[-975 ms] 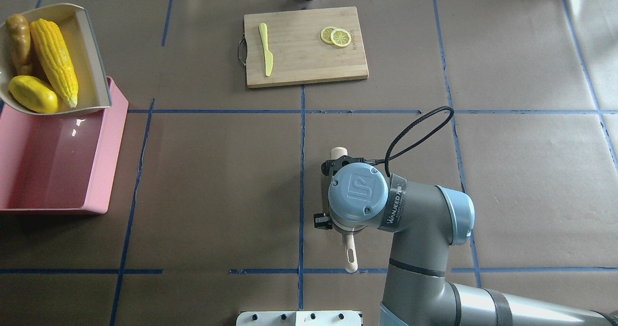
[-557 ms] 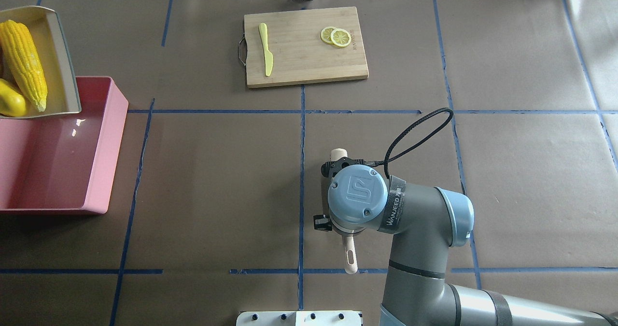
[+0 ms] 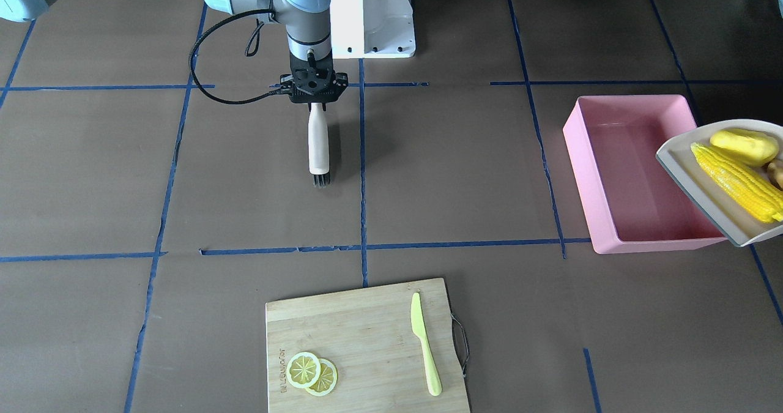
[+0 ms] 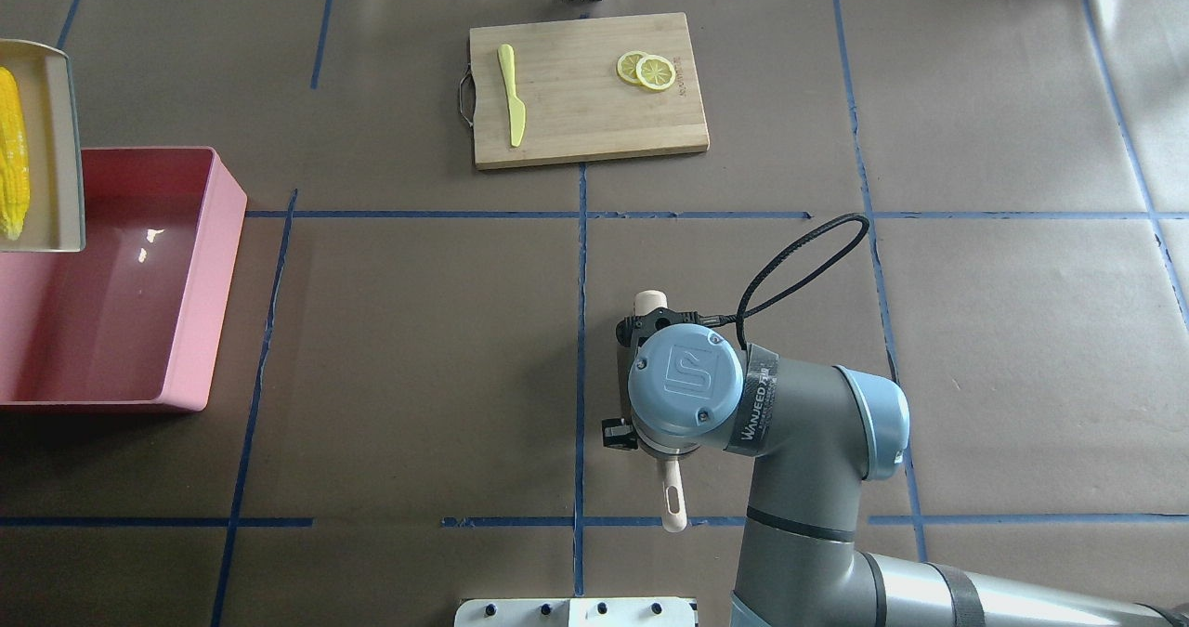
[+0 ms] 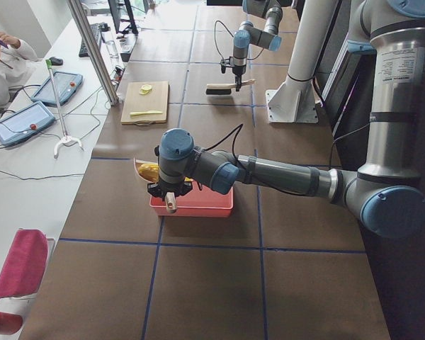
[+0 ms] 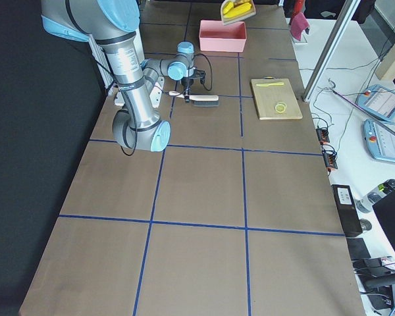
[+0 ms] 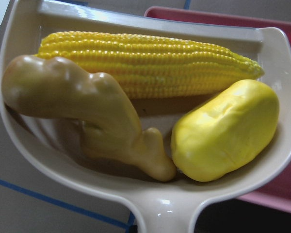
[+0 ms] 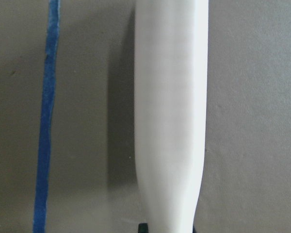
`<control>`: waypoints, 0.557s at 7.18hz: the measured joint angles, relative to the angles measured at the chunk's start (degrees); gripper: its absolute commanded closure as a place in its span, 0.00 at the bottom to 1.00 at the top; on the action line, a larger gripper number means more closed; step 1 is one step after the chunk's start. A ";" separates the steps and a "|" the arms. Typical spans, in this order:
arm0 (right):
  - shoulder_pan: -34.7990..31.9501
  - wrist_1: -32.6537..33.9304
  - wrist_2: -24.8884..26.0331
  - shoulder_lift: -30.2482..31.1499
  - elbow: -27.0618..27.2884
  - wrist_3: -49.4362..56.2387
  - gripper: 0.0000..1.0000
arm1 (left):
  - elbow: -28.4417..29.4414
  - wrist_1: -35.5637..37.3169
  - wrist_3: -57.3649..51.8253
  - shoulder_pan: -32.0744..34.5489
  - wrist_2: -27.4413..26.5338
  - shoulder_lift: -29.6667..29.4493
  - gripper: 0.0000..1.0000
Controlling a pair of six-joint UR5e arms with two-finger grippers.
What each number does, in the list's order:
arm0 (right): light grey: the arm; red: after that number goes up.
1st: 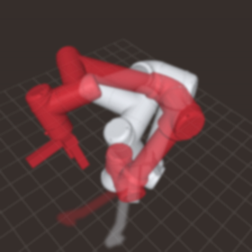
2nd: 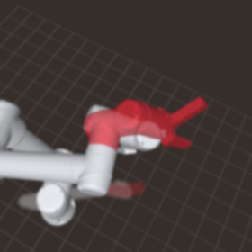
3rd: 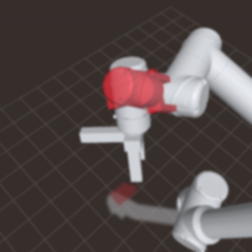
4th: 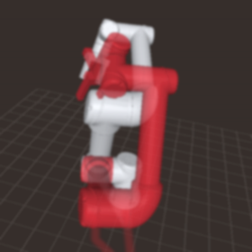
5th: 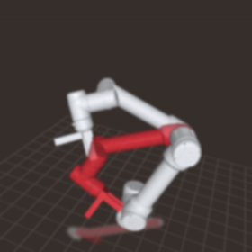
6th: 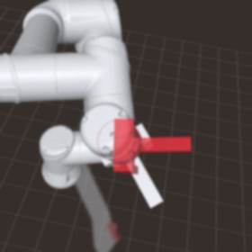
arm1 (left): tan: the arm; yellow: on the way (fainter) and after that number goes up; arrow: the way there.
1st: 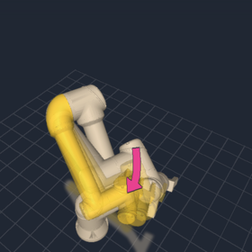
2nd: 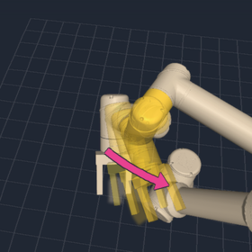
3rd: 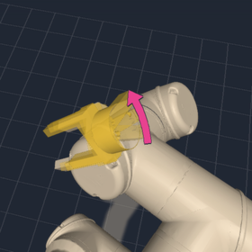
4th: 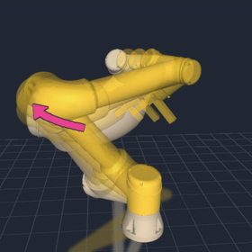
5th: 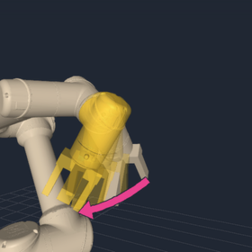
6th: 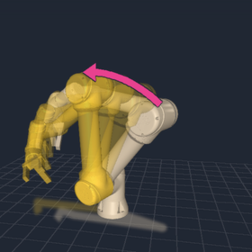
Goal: Sweep and dump trash into bin
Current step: 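Tilt the dustpan with the left gripper to pour items into bin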
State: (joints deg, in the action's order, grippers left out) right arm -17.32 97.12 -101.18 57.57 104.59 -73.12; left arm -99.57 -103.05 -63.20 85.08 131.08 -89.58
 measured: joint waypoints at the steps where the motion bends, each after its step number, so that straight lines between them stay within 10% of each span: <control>1: 0.08 0.00 0.01 0.00 0.00 -0.01 1.00 | -0.38 1.81 -3.74 -0.07 -3.21 -0.27 1.00; 4: 0.31 -0.08 0.04 0.22 0.00 -0.06 1.00 | -1.63 4.01 -11.26 -0.44 -9.85 -1.43 1.00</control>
State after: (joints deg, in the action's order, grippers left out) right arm -17.02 97.04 -101.14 57.78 104.59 -73.18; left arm -101.20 -99.04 -74.45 84.64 121.24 -91.01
